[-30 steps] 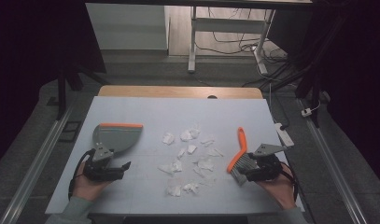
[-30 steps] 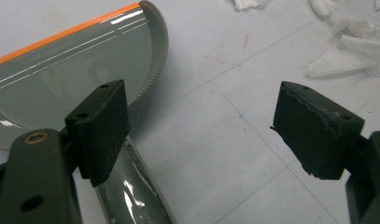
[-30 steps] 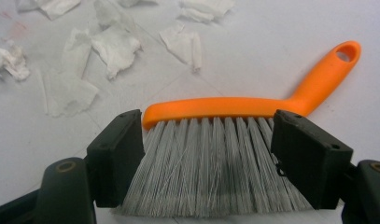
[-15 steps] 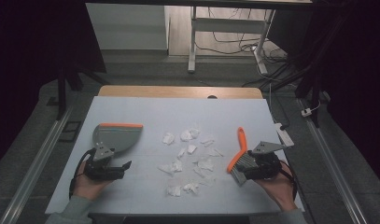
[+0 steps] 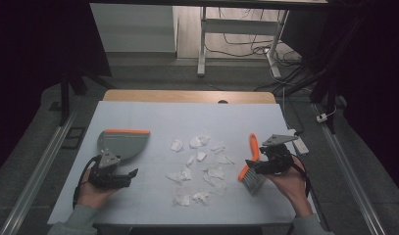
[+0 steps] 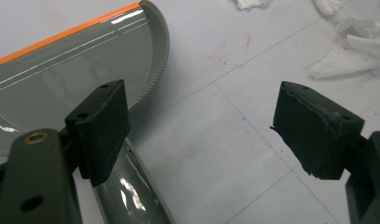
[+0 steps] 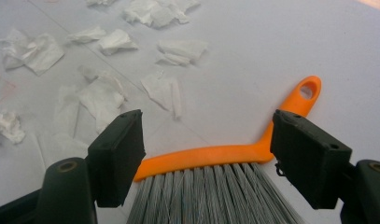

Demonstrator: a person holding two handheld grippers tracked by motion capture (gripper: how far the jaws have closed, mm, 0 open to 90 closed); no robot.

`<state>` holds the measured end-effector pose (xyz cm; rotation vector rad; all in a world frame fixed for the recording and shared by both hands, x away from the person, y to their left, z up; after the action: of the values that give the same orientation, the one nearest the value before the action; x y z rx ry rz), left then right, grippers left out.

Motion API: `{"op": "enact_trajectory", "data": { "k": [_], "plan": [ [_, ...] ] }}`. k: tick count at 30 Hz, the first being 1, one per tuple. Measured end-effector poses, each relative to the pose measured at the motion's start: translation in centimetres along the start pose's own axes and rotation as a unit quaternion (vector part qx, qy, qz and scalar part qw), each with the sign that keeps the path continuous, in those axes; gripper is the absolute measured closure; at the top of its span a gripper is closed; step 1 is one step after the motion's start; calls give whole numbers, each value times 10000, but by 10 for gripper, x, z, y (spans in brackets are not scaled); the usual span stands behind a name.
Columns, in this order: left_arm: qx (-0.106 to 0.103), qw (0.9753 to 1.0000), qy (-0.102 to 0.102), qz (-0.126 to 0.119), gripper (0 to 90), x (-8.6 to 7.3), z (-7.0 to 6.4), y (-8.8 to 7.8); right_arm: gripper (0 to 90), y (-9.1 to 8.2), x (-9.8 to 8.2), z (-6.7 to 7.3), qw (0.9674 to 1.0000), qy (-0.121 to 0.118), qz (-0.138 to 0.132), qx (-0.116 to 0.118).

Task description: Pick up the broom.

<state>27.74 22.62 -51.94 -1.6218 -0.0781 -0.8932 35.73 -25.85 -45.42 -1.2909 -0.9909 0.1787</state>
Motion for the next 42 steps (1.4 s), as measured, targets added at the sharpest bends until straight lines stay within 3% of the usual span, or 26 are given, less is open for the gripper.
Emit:
{"op": "enact_trajectory", "data": {
  "k": [9,13,18,21,22,23,30,37,42],
  "plan": [
    [39,10000,-15,26,198,-1,-1,0,276,-2,30,-12,9993,150,239,-233],
    [7,10000,-44,34,199,-2,0,1,279,0,37,-25,9983,364,314,-315],
    [3,10000,-17,33,199,-2,0,1,283,16,42,-42,9946,731,694,-261],
    [6,10000,-20,38,199,-2,0,1,287,28,46,-49,9906,925,984,-228],
    [6,10000,-20,38,199,-2,0,1,287,28,46,-49,9906,925,984,-228],
    [4,10000,-20,39,199,-2,0,1,287,36,47,-53,9868,1060,1204,-210],
    [9,10000,-21,58,199,-3,-1,2,289,58,42,-60,9735,1349,1835,-230],
    [36,10000,16,10,201,-4,-2,0,292,71,36,-64,9645,1526,2143,-232],
    [26,10000,17,23,200,-4,-2,1,314,78,33,-62,9604,1588,2281,-213]
  ]
}}
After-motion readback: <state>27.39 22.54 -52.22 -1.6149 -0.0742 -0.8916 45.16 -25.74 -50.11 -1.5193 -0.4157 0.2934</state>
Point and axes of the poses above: each handheld gripper's, and its own axes: y roughly forward along the jaws, x roughly out of its top, z roughly to its left, the point moved 2 cm from there along y, roughly forward along the jaws, and after that the axes turned 12 degrees about z, right-handed, at the moved point
